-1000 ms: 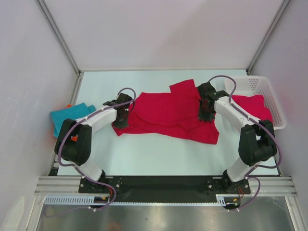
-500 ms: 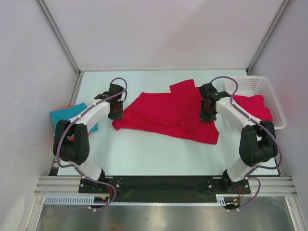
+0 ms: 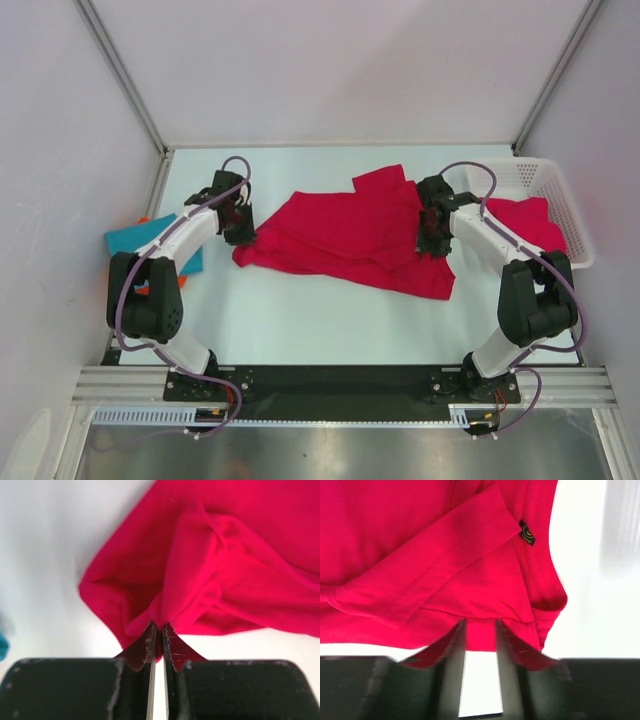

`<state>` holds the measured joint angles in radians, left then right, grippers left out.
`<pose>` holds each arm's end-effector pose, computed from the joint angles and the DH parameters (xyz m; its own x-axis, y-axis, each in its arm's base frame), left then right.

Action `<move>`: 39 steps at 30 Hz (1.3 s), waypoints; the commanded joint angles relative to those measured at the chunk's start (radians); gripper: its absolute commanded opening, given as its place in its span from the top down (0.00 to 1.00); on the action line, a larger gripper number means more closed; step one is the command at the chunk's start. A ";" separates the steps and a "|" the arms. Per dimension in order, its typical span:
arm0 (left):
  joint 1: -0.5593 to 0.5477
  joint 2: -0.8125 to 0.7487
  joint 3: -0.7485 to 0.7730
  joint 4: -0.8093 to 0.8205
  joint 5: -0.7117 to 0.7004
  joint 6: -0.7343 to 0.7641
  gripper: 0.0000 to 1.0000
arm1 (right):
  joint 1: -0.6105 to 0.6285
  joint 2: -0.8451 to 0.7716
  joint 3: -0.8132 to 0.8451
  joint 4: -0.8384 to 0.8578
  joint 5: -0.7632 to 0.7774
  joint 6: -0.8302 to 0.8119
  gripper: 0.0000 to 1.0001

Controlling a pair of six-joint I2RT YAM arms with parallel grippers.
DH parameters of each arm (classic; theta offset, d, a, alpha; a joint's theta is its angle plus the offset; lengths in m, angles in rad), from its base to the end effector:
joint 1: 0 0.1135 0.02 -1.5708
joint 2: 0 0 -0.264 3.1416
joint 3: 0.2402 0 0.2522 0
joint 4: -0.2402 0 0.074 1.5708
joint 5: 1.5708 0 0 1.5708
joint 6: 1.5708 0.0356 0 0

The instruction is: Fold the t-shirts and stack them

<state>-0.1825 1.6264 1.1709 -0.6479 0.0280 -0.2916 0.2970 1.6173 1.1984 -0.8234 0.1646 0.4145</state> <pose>0.3248 -0.0610 0.2254 -0.8966 -0.1267 -0.4244 -0.0667 0.9859 -0.1535 0.3035 0.0868 0.2291 -0.9243 0.1326 -0.3578 0.1465 0.9891 -0.0120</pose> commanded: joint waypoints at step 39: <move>-0.158 -0.106 0.041 0.001 -0.126 -0.004 0.64 | -0.016 0.362 0.109 0.162 -0.004 -0.034 0.74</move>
<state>-0.3069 1.5536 1.1751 -0.6643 -0.0437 -0.2955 0.2752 1.9190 1.3083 -0.7506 0.1581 0.3813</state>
